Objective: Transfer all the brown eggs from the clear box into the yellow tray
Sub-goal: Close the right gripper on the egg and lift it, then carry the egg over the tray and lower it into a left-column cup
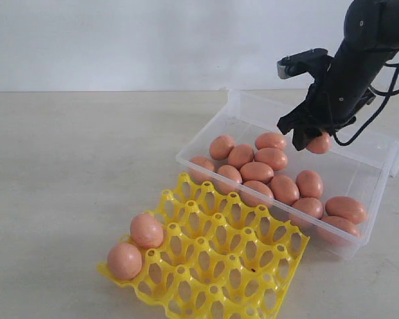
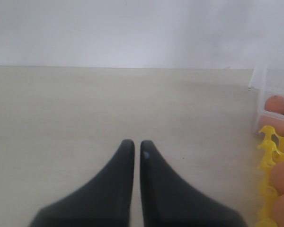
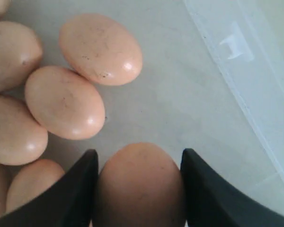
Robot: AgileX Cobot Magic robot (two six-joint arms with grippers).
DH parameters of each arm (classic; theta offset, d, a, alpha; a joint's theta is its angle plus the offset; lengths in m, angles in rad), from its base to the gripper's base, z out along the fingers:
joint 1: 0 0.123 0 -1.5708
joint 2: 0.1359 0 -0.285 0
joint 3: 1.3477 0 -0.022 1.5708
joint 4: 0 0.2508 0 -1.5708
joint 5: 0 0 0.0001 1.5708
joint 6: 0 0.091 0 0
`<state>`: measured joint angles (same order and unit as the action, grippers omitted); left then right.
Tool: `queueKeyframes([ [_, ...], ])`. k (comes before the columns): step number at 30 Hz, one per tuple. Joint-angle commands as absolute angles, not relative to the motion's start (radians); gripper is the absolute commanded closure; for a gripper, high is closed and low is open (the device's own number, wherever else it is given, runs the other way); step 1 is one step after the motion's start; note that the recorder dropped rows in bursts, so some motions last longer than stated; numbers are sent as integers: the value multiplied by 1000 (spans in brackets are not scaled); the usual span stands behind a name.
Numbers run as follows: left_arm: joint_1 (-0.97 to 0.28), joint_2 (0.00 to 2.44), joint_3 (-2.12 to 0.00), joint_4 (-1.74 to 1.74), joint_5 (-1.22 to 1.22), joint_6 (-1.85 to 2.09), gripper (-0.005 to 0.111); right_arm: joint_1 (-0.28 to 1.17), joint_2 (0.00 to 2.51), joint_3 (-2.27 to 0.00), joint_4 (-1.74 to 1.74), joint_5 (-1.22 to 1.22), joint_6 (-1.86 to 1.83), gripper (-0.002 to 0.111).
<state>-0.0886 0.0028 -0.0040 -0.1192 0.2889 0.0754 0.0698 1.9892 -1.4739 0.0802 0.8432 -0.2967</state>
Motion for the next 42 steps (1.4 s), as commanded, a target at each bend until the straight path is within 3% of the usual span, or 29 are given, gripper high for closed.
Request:
queueKeyframes([
  [1,-94,0,0,-116,284,79,103,69,1907,-1389,103,755,-174,108],
  [4,-94,0,0,-116,284,79,103,69,1798,-1222,198,510,-171,108],
  [9,-94,0,0,-116,284,79,103,114,1537,-794,324,-336,-173,108],
  [12,-94,0,0,-116,284,79,103,171,1473,-716,249,-626,-128,108],
  [15,-94,0,0,-116,284,79,103,199,1468,-729,-70,-856,179,108],
  [18,-94,0,0,-116,284,79,103,201,1475,-787,-525,-910,582,108],
  [22,-94,0,0,-116,284,79,103,220,1537,-830,-764,-944,774,108],
  [32,-94,0,0,-116,284,79,103,349,1876,-915,-809,-1219,803,108],
  [42,-94,0,0,-116,284,79,103,370,2098,-956,-845,-1221,829,108],
])
